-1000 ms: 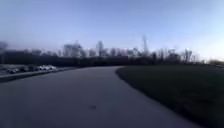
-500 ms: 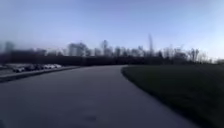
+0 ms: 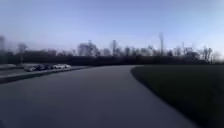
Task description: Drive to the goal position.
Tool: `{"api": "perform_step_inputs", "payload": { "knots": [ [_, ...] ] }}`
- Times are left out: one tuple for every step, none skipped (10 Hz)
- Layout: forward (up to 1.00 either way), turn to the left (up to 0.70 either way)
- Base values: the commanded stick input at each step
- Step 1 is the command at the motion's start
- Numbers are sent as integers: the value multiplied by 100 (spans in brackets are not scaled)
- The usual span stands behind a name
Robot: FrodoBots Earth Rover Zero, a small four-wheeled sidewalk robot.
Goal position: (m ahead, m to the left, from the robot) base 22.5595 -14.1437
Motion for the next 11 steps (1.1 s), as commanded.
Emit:
{"api": "perform_step_inputs", "payload": {
  "knots": [
    [100,1],
    [100,1],
    [100,1],
    [100,1],
    [100,1],
    [100,1],
    [100,1],
    [98,1],
    [96,1],
    [92,1],
    [88,1]
  ]
}}
